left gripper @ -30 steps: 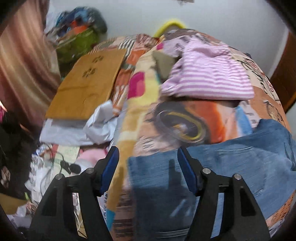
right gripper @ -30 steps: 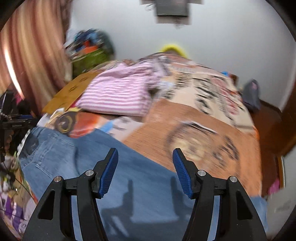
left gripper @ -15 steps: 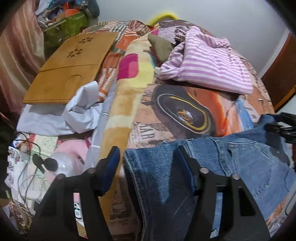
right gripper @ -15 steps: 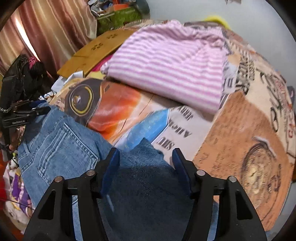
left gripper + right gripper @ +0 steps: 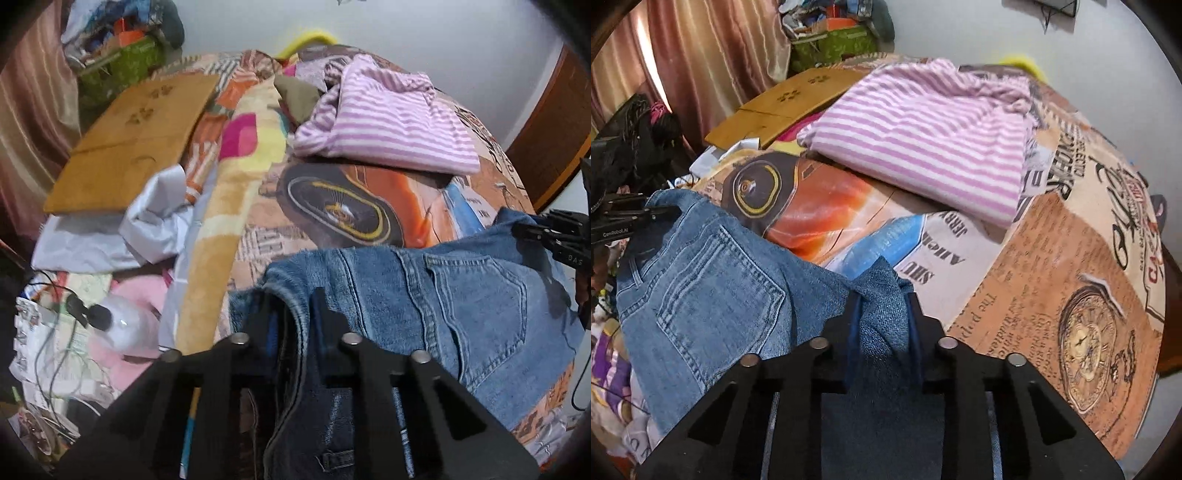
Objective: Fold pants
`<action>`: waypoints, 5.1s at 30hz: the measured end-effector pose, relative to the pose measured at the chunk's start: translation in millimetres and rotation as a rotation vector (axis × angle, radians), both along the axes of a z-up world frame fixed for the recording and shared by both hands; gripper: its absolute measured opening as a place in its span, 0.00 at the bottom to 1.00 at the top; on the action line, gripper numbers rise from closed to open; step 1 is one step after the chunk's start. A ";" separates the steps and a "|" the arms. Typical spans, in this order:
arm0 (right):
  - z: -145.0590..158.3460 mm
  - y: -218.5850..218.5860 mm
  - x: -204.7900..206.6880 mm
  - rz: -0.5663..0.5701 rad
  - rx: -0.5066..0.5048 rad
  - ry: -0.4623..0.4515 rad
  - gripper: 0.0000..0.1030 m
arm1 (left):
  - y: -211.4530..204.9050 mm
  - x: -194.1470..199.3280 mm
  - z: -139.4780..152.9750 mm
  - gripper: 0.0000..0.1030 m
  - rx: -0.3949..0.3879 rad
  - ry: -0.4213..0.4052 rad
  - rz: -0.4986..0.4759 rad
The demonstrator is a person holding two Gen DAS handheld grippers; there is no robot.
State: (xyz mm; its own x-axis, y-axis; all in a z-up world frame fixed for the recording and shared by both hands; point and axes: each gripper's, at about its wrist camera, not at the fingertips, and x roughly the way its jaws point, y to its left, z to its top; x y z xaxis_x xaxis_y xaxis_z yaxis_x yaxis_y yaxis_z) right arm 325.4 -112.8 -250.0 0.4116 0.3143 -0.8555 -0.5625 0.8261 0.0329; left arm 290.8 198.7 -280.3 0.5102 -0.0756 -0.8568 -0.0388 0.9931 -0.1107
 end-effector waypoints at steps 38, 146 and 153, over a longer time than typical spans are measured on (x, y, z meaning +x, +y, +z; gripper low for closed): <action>63.7 -40.4 -24.0 -0.158 -0.004 -0.211 0.35 | 36.3 -47.7 47.7 0.51 0.148 -0.081 0.130; 36.6 -400.1 -157.5 -0.924 0.062 -0.188 0.27 | -62.4 52.9 33.7 0.63 0.210 -0.040 0.158; 65.3 -264.9 -55.8 -0.518 0.158 -0.203 0.38 | -21.7 82.2 0.1 0.63 0.186 0.025 0.154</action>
